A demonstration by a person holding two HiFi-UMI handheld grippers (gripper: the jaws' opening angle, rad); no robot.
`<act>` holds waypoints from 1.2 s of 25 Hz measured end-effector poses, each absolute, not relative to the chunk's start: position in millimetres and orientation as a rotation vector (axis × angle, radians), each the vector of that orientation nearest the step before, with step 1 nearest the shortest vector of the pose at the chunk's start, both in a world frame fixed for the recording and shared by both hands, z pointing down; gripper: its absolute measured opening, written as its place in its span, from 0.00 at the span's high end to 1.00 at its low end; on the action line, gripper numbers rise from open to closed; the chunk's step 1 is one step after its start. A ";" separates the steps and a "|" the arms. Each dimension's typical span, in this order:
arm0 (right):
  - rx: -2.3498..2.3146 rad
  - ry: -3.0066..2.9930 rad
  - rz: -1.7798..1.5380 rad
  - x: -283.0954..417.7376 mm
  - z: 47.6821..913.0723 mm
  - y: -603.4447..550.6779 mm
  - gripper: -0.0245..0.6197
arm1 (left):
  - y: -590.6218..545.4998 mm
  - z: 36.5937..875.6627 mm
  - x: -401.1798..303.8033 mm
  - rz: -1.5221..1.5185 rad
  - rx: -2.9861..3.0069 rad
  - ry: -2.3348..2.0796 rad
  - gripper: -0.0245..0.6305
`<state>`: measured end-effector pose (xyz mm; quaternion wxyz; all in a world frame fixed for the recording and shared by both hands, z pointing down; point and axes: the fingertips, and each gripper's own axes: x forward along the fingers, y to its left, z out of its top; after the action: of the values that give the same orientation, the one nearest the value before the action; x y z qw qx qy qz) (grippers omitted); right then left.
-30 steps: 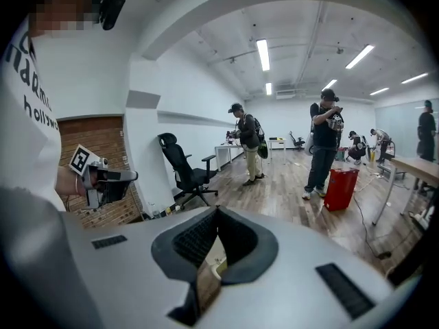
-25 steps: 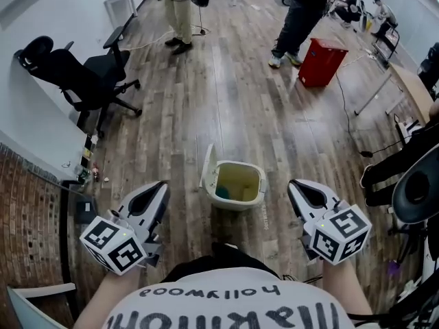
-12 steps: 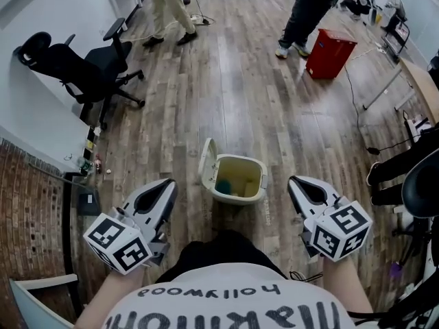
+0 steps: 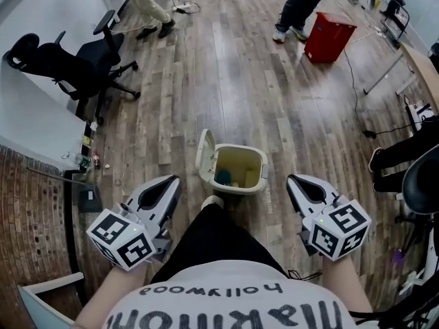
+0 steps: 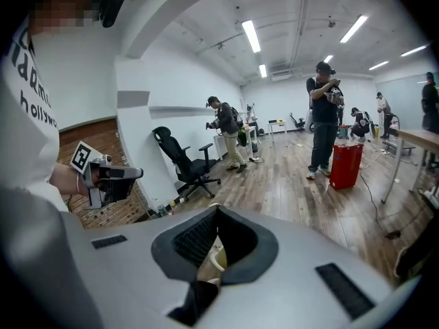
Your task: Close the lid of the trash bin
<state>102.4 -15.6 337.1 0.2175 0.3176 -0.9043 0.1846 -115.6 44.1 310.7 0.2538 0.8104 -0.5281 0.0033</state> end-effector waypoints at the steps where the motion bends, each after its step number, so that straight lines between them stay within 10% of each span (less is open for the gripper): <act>1: 0.890 -2.501 0.521 102.9 338.1 -19.0 0.95 | 39.4 311.0 -114.2 0.014 2.209 -1.424 0.95; 30: 0.887 -2.274 0.785 77.0 419.5 -57.1 0.95 | -77.4 503.0 -167.0 0.534 2.165 -1.138 0.95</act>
<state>77.0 -57.1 419.5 0.2849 0.3317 -0.8501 0.2935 -167.0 -77.4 503.0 0.3135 0.8212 -0.4317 0.2024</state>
